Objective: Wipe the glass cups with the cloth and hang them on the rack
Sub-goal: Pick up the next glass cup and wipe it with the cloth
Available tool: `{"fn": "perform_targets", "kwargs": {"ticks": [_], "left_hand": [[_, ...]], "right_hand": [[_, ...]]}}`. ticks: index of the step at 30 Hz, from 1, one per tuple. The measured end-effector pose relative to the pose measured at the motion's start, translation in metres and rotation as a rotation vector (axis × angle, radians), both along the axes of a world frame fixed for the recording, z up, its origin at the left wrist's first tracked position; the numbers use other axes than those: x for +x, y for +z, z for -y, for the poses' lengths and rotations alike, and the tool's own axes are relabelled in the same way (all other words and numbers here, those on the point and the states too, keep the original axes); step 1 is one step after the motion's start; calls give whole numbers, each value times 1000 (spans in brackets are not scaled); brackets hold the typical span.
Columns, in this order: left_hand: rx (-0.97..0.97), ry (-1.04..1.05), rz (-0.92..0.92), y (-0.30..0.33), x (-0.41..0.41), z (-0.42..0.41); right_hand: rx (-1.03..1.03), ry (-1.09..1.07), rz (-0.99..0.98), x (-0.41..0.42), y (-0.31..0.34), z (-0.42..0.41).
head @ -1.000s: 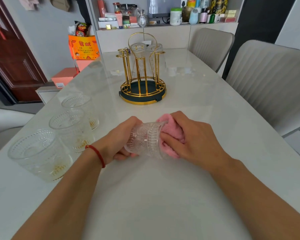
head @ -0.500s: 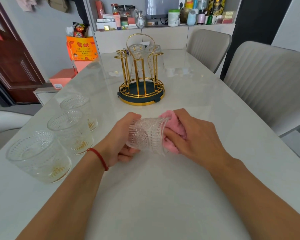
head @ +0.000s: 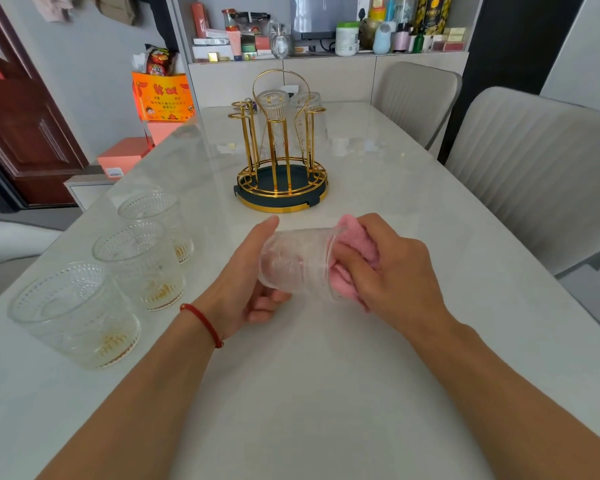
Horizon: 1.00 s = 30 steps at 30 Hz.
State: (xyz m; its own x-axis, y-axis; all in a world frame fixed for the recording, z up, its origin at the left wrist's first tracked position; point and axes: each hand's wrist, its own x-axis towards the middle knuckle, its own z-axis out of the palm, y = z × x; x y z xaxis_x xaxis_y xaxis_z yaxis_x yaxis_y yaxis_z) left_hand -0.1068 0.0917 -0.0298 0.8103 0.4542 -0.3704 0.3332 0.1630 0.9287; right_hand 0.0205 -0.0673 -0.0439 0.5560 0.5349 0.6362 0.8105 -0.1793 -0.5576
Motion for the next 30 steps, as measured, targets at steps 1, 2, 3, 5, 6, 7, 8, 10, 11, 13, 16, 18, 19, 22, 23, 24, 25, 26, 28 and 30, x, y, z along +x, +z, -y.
{"fn": "perform_targets", "kwargs": {"ticks": [1, 2, 3, 5, 6, 7, 8, 10, 11, 13, 16, 18, 19, 22, 23, 24, 25, 26, 28, 30], "left_hand": [[-29, 21, 47, -1, 2, 1], [-56, 43, 83, -2, 4, 2], [-72, 66, 96, -3, 4, 3], [-68, 92, 61, -2, 3, 1], [-59, 78, 20, -1, 2, -1], [-51, 39, -29, 0, 0, -2], [-42, -10, -78, 3, -1, -3], [-41, -78, -141, 6, -3, -4], [-49, -90, -152, 7, -3, -3], [-82, -74, -127, 7, -3, 0], [-191, -7, 20, 6, -2, 2], [-295, 12, 155, 9, -2, 2], [-329, 18, 212, 10, -2, 3], [-346, 90, 298, 9, 1, 4], [-331, 127, 317, 7, 2, 3], [-307, 161, 343, 6, 3, 2], [-280, 188, 376, 6, 3, 1], [-250, 213, 413, 7, 3, 1], [-168, 280, 490, 8, 1, -1], [9, 365, 550, 10, -1, -2]], "right_hand": [[28, 0, -136, 0, -1, -3], [29, 4, -249, 0, -2, -5], [-3, 16, -295, 1, -3, -5], [-94, 50, -212, 1, -2, -2], [-120, 59, -124, 1, -1, 0], [-138, 57, -22, 1, 0, 3], [-148, 58, 71, 2, 2, 6], [-169, 66, 187, 3, 6, 9], [-156, 70, 208, 2, 8, 9], [-63, 72, 218, -1, 8, 8], [53, 62, 67, -5, 4, 3], [108, -7, -55, -4, 0, 1], [126, -26, -105, -3, 0, 0], [134, 23, -226, -1, 1, 1], [121, 62, -270, 0, 2, 1], [102, 100, -298, 0, 3, 2], [81, 128, -308, 1, 4, 2], [65, 153, -320, 1, 5, 3], [77, 180, -384, 4, 5, 3], [118, 155, -410, 9, 6, 4]]}}
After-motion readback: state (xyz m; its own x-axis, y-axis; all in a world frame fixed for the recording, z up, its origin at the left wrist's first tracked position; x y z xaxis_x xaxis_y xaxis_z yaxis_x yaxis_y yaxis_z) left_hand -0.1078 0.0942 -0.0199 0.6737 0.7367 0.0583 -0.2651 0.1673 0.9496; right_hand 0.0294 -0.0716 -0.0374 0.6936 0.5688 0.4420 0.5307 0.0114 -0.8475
